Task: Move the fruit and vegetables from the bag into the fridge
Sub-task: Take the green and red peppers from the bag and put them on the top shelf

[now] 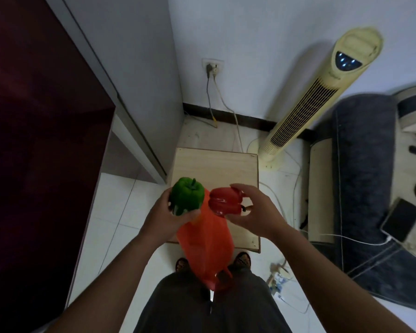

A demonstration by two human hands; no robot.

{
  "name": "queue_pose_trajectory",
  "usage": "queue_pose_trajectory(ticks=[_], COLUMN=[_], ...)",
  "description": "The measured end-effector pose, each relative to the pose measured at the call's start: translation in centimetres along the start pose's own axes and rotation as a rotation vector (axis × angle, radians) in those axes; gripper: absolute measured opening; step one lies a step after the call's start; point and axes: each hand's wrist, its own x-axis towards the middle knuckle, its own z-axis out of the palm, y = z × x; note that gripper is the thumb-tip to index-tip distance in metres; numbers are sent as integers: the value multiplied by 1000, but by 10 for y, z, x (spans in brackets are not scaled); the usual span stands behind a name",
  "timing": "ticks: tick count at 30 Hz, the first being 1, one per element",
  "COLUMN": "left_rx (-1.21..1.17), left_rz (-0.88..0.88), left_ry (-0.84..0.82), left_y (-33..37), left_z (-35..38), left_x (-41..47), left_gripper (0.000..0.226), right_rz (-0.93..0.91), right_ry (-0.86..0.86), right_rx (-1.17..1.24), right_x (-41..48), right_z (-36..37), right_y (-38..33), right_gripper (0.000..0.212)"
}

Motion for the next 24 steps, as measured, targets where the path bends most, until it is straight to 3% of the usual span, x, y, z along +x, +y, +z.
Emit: queue_pose_trajectory(ticks=[8, 16, 24], left_rx=[33, 40, -84], left_rz=[2, -278, -304], left_ry=[41, 38, 44], left_y=[-12, -86, -108], left_z=[-13, -1, 23], left_x=[10, 44, 58], left_gripper=[80, 90, 79], right_rz=[-11, 6, 2], right_ry=[-2, -37, -79], right_rx=[26, 76, 84], right_x=[0, 15, 29], right_z=[6, 46, 74], right_y=[-11, 16, 46], right_gripper=[75, 74, 74])
